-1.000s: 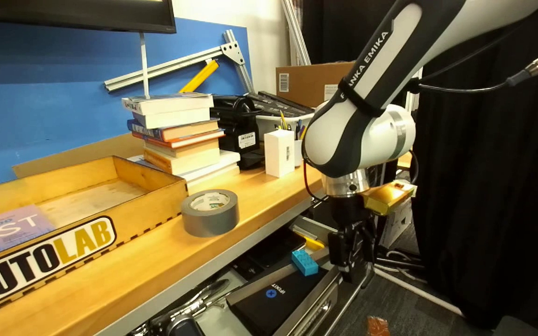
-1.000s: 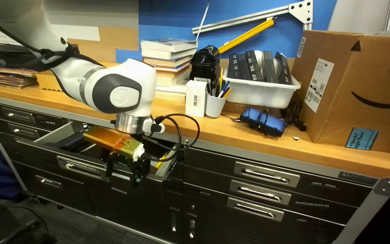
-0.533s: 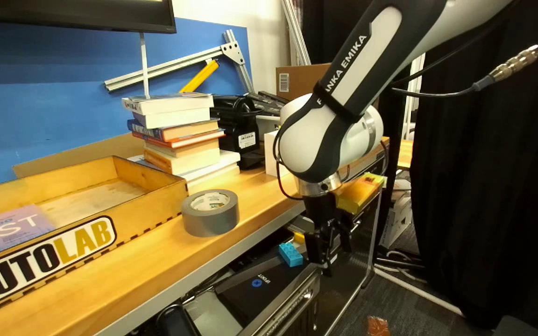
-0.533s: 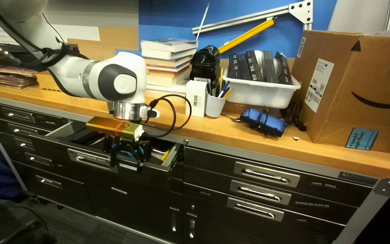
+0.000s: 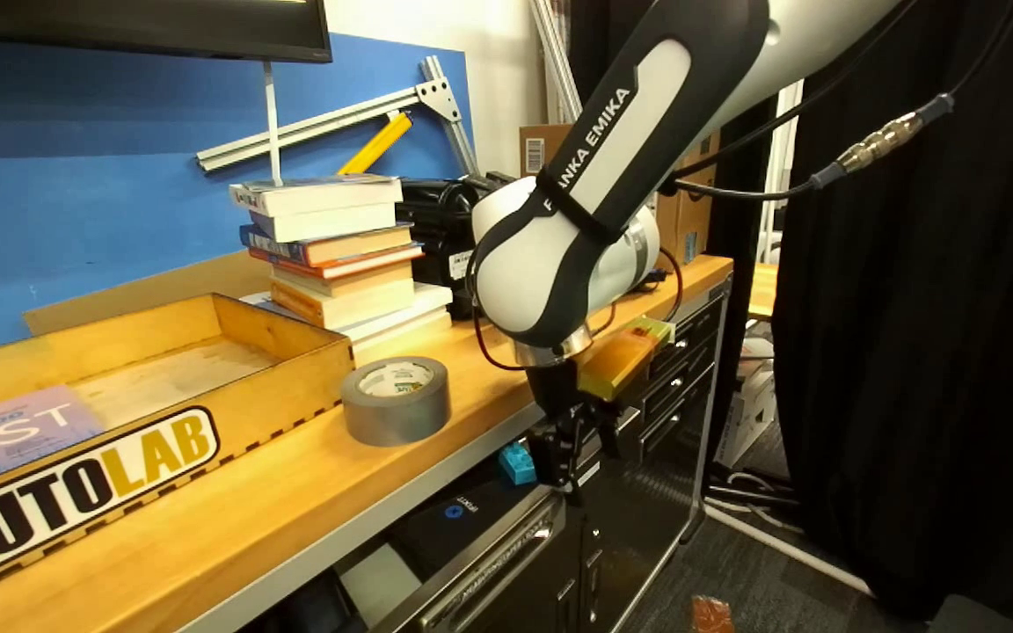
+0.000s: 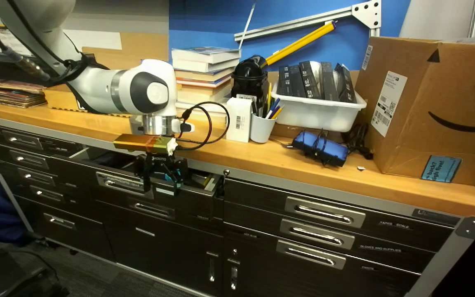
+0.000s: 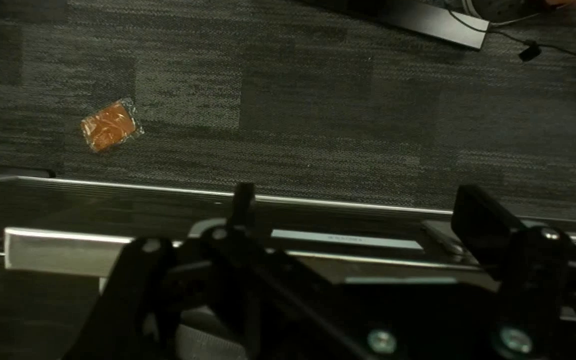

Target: Put the blue object inside the drawer then close the drawer.

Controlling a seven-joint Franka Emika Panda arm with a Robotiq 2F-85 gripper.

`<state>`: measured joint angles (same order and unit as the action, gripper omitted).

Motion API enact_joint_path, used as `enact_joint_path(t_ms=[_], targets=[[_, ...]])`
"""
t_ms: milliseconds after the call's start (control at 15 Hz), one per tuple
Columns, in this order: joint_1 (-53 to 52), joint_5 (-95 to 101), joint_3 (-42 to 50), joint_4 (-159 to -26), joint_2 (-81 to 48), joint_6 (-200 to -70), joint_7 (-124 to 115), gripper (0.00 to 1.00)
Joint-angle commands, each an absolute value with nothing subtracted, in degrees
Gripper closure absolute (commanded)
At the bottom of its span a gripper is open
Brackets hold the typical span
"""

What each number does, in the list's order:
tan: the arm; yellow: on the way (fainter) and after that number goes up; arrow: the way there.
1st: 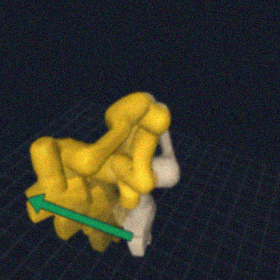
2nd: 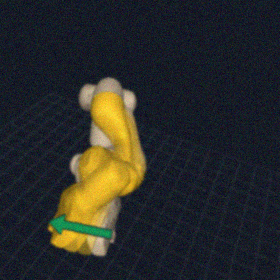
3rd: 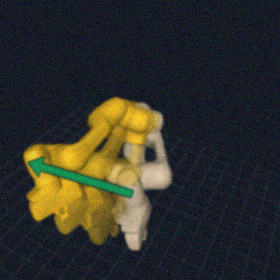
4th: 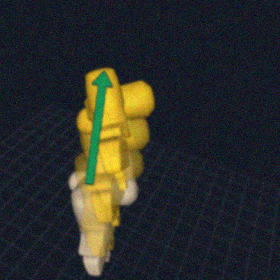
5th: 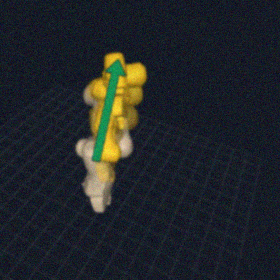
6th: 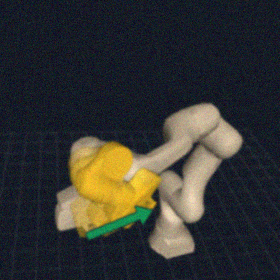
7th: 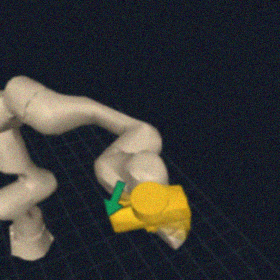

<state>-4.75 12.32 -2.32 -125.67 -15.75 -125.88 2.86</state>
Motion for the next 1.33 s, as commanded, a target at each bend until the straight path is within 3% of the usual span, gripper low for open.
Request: enact_joint_path(t_ms=[0,800,1267], targets=[[-6.8,15.7,-2.2,-121.9,-18.1,-127.3,-3.0,0.0],[-14.1,38.6,2.9,-122.4,-18.9,-140.7,-33.9,0.0],[-5.9,18.9,-4.4,-126.2,-5.4,-131.2,-10.4,0.0]])
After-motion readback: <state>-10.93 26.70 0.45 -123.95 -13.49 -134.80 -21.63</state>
